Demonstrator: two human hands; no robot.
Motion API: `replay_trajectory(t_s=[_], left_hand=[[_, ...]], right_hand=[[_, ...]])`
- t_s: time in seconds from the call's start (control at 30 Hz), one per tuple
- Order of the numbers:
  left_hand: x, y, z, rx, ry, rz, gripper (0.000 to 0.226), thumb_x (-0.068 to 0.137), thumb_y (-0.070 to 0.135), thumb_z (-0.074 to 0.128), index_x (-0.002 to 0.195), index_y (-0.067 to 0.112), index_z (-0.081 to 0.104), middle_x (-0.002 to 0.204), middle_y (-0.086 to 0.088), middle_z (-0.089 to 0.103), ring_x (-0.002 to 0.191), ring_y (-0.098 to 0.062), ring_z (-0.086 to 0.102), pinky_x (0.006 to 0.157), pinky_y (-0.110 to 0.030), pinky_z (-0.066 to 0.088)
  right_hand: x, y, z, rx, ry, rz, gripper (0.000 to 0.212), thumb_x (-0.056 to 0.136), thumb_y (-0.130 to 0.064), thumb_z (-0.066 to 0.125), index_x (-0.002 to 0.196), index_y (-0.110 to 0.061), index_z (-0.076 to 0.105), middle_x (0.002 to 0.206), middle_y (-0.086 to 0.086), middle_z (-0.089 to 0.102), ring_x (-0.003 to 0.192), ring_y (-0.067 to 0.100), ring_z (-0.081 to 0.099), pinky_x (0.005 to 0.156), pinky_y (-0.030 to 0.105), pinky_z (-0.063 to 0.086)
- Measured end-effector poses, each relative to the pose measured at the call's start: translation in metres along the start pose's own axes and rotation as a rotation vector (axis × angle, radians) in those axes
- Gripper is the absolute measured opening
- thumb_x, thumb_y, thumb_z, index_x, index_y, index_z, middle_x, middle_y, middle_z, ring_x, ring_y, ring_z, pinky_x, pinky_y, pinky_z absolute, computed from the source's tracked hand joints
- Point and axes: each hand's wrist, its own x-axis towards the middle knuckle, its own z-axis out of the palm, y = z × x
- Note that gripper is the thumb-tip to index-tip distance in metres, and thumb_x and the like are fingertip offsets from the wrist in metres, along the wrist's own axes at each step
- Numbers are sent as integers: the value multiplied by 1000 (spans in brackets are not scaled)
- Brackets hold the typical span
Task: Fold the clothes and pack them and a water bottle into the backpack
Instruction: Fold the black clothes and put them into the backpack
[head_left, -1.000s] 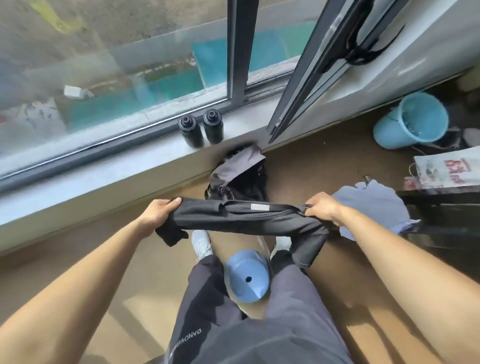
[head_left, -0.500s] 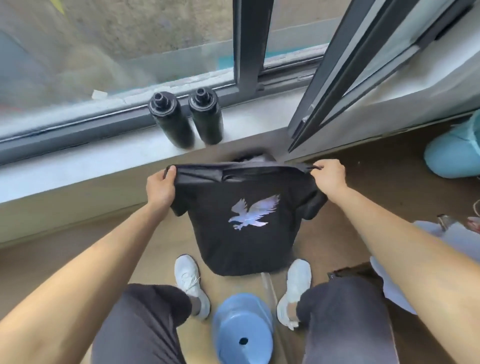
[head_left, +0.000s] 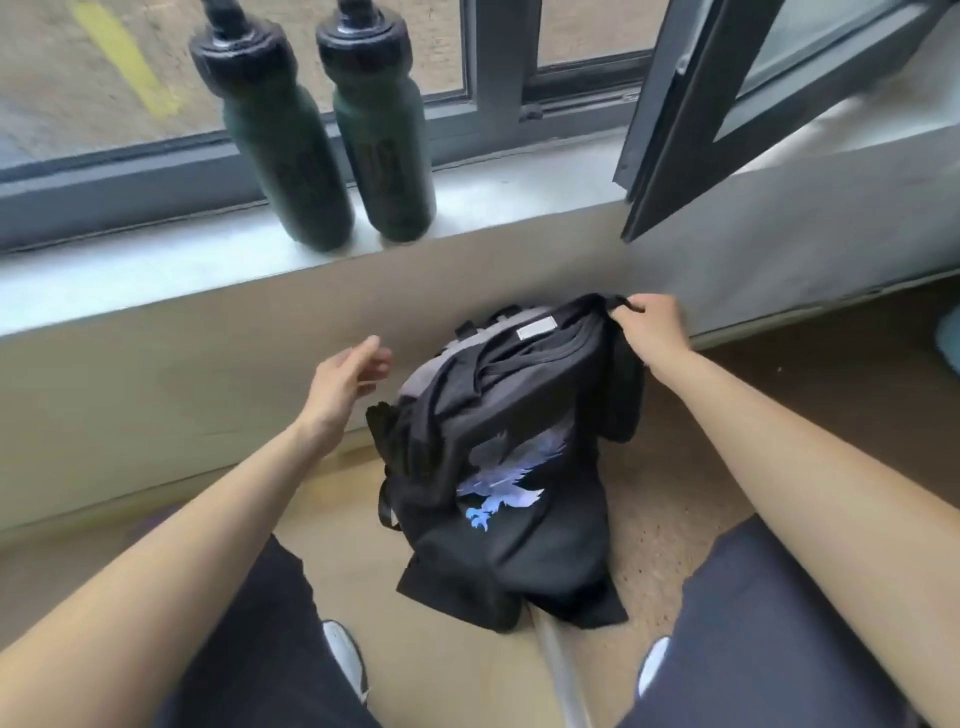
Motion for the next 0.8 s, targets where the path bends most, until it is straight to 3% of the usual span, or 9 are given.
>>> replay_trajectory(t_s=[0.1,0.17,0.27,0.37,0.47,0.57,0.67,0.73,0.8], left_hand=[[-4,-9,13,271,-248,159,69,70,61,77,129,28,64,123,10,67,113,-9,65,98,-29,50],[-5,-17,20,484,-234,334,83,60,61,85,132,33,57,126,13,60,114,-6,61,94,-27,50],[-8,-24,27,747,-46,585,53,68,42,80,113,34,52,111,15,54,100,-7,59,83,-33,52],[-17,-20,28,864,38,721,17,80,21,70,90,31,59,87,16,62,79,-13,62,75,-39,55],[-9,0,23,620,260,586,9,89,15,70,90,24,71,82,11,70,80,-18,69,79,-34,55],[10,20,18,489,443,353,11,94,21,67,101,17,74,97,-1,77,99,-27,71,90,-36,53],[23,15,21,632,303,193,21,98,29,62,111,16,72,114,-7,75,113,-32,67,93,-38,50],[19,3,22,620,136,175,30,99,37,62,121,17,69,119,-4,73,116,-28,66,98,-35,50],[11,-4,16,574,-37,143,42,99,47,61,127,17,65,123,-2,70,118,-24,64,101,-34,49]], right_hand=[[3,0,13,-5,-3,-26,31,88,-32,62,70,-7,60,68,11,60,69,26,52,61,34,37],[4,2,17,-28,-6,-83,26,91,-29,62,81,-7,68,79,11,68,79,29,58,66,35,41],[4,3,14,-14,24,-109,24,94,-28,61,92,-7,73,89,13,72,87,32,61,71,37,45],[0,3,-1,-88,39,-134,28,97,-28,56,84,-6,68,80,12,67,82,34,59,62,36,38],[1,-4,-18,-166,93,-127,26,99,-22,52,81,-7,65,77,12,64,79,35,57,62,35,35],[4,-13,-18,-23,126,-82,24,99,-19,50,88,-5,66,83,14,69,75,33,67,62,38,53],[3,-8,1,214,-70,-9,23,98,-22,59,116,-11,66,117,11,70,97,30,72,87,44,61],[-2,6,13,122,-206,-33,55,94,-33,66,144,-15,51,144,9,57,122,28,61,107,50,50],[-16,8,15,-32,-252,-64,70,97,-36,64,157,-14,33,158,9,40,133,26,50,116,46,39]])
